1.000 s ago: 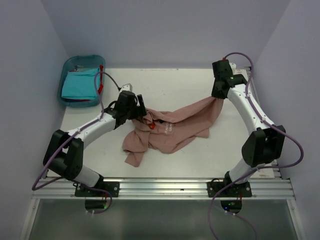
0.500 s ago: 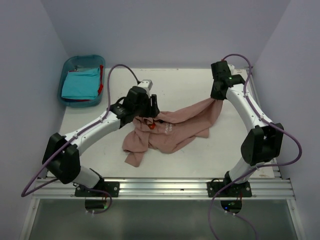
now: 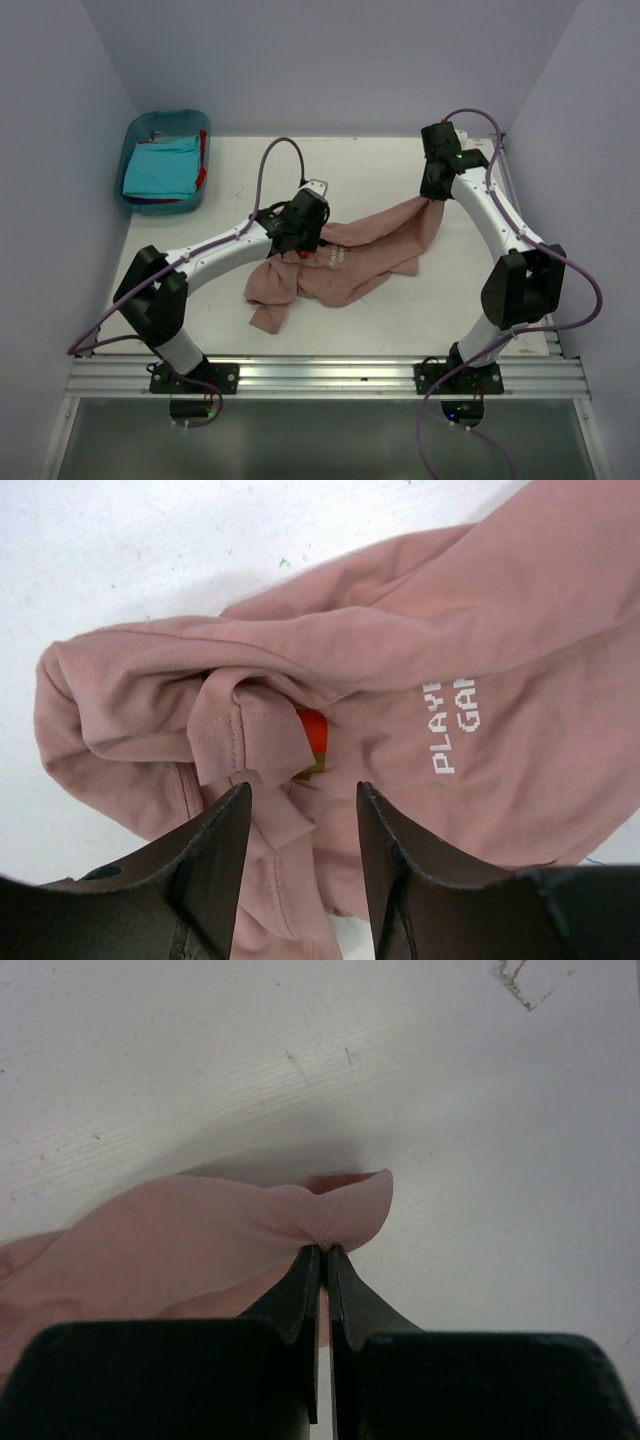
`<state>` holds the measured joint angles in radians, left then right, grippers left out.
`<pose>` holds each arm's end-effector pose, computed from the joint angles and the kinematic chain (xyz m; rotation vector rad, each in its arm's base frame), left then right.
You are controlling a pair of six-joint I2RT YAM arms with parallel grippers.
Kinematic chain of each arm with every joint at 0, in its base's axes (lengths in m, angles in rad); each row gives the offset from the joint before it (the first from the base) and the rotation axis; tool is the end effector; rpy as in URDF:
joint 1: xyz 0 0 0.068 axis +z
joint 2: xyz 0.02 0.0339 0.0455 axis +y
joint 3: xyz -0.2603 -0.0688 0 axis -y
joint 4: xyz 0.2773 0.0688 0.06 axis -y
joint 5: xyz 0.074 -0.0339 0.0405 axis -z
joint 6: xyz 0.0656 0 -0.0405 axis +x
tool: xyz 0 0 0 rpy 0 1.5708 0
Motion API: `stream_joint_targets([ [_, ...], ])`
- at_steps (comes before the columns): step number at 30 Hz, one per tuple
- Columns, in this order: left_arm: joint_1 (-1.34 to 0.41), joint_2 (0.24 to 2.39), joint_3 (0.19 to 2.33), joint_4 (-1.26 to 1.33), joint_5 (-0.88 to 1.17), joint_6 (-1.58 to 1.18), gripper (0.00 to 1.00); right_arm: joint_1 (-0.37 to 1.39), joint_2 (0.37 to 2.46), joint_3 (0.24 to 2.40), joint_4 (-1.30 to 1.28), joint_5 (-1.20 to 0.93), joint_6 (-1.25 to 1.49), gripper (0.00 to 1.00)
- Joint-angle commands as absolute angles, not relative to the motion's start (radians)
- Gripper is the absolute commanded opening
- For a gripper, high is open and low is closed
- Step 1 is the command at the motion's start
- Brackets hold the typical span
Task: Fold and stack the t-shirts
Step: Flatten out the tshirt
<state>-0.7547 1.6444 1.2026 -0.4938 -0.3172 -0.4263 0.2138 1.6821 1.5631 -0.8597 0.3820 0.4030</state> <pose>0.3028 -0.2566 0.1990 0.2725 2.4301 -0.1225 0.4026 0.0624 0.2869 0.3766 2.4339 -0.2253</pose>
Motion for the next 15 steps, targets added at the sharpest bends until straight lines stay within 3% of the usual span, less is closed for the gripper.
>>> stream_joint_targets([
  [1,-0.805,1.646,1.276,-0.517,-0.465,-0.402,0.50,0.207,1.690,1.565,-0.841,0.371,0.403,0.00],
  [15,-0.828,1.739,1.315,-0.563,-0.656,-0.414,0.51,0.207,1.710,1.568,-0.839,0.348,0.400,0.00],
])
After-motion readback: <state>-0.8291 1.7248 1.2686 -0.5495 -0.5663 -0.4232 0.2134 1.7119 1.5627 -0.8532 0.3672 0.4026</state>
